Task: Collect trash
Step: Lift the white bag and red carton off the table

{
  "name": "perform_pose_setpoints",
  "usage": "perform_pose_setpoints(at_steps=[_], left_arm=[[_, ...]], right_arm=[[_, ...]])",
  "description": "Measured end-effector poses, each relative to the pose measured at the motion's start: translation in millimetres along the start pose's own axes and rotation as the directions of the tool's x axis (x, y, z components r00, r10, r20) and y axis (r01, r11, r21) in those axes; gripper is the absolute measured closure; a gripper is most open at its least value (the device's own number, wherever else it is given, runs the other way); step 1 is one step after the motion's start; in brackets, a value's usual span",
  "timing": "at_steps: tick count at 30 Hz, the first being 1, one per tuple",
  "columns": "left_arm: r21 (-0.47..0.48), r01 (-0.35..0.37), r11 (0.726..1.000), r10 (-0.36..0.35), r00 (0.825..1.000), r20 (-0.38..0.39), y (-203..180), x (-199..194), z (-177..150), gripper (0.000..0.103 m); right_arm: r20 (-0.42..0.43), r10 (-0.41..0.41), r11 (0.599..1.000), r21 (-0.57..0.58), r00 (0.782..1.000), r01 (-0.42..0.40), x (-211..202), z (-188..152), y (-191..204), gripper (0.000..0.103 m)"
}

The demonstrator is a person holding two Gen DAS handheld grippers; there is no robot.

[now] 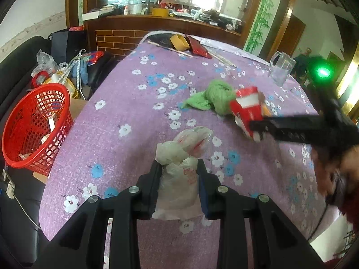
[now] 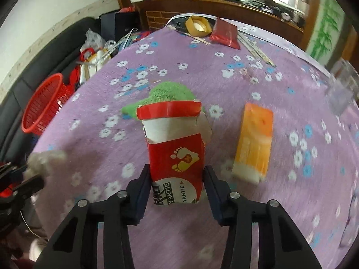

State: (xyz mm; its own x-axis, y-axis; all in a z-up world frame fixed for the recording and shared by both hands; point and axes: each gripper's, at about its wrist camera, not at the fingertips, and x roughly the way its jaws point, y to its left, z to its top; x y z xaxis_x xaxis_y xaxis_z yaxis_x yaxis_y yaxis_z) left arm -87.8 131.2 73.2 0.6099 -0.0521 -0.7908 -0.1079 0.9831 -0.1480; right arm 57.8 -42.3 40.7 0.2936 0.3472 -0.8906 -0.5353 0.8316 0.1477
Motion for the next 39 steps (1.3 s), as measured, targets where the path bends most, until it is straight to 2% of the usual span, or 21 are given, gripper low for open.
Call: perform_pose_setpoints(at_steps=[9, 14, 18, 39], left_arm=[[-0.023, -0.025, 0.999, 0.026, 0.999, 0.047, -4, -5, 5, 0.074], [-0.017, -0.037, 0.999, 0.038, 0.997, 0.065, -7, -10, 5, 0.074], [-0.003, -0.045, 0.999, 0.045, 0.996, 0.072, -9, -16, 2, 0.074], [-0.013, -0.138, 0.99, 0.139, 0.984, 0.11, 9, -35, 1, 0.074]], right_arm=[[0.081, 0.024, 0.977, 0.211, 0.996, -0.041, -42, -53, 29, 0.053], [0.1, 0.013, 0.981, 0.193, 0.995, -0.033, -51, -69, 51, 0.053], [0.117, 0.001, 0.977, 0.21, 0.993, -0.026, -59, -71, 52, 0.053], [0.126, 0.047, 0.98, 0.186, 0.991, -0.07, -60, -61, 75, 0.053]])
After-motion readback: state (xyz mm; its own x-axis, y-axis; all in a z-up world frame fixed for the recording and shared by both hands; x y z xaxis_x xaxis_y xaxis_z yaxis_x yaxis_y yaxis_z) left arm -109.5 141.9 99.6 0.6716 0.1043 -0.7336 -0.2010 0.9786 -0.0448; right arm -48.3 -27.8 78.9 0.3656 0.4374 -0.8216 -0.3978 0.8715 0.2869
